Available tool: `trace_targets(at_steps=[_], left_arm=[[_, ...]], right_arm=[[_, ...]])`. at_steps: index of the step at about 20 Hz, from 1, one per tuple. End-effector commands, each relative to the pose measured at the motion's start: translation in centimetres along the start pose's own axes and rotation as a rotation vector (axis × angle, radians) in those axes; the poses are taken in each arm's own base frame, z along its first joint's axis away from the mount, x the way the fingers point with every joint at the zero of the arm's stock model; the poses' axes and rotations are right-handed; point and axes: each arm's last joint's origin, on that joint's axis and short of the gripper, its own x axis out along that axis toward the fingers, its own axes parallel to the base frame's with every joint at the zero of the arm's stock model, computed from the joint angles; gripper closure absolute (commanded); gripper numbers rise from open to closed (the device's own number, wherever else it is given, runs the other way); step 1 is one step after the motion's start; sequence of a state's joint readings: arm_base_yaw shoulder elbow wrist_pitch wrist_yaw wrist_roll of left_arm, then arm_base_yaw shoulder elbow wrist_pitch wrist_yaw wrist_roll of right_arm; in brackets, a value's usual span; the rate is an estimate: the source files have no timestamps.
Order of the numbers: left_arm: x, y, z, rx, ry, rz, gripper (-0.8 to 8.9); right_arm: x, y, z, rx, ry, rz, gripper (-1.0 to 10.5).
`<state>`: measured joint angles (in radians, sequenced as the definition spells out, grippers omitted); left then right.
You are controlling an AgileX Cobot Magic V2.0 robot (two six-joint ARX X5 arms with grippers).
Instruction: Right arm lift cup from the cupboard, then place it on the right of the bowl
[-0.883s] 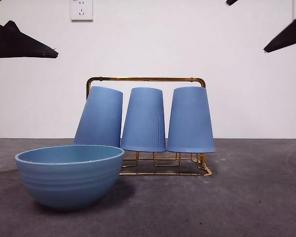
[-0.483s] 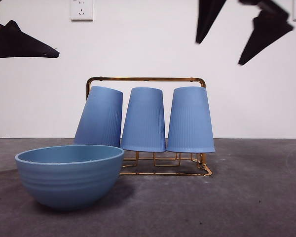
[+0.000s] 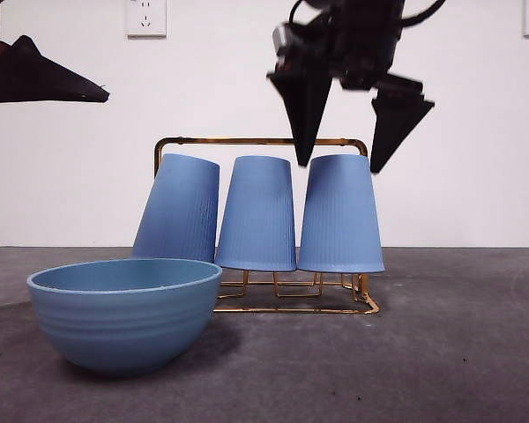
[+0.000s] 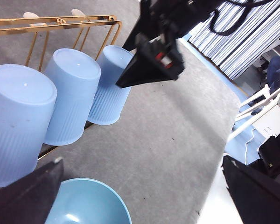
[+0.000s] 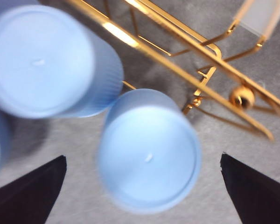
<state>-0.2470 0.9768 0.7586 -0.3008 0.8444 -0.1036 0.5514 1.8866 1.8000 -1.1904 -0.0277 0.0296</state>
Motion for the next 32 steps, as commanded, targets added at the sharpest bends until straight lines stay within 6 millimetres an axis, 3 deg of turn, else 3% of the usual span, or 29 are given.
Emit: trace_targets(at_steps=[1, 5, 9, 17, 25, 32], left_arm=[[0.1, -0.3, 0.6, 0.03, -0.009, -0.018, 2.59], [0.1, -0.3, 0.6, 0.03, -0.009, -0.019, 2.59], [0.1, -0.3, 0.6, 0.029, -0.009, -0.019, 2.59], [0.1, -0.3, 0.6, 0.027, -0.007, -0.019, 2.59], [0.2, -0.4, 0.6, 0.032, -0.004, -0.023, 2.6], [0.7, -1.0, 0.4, 0.048, 0.016, -0.054, 2.6]], right_arm=[[0.9, 0.3, 0.6, -0.031, 0.008, -0.023, 4.2], [1.7, 0.2, 0.8, -0.033, 0.028, -0.017, 4.5], [1.8, 0.3, 0.9, -0.035, 0.025, 0.021, 6.2], [1.2, 0.1, 0.9, -0.017, 0.025, 0.023, 6.7], [-3.8, 0.3, 1.5, -0.014, -0.041, 0.025, 6.7], [-9.5, 0.4, -1.5, -0.006, -0.105, -0.049, 6.8]])
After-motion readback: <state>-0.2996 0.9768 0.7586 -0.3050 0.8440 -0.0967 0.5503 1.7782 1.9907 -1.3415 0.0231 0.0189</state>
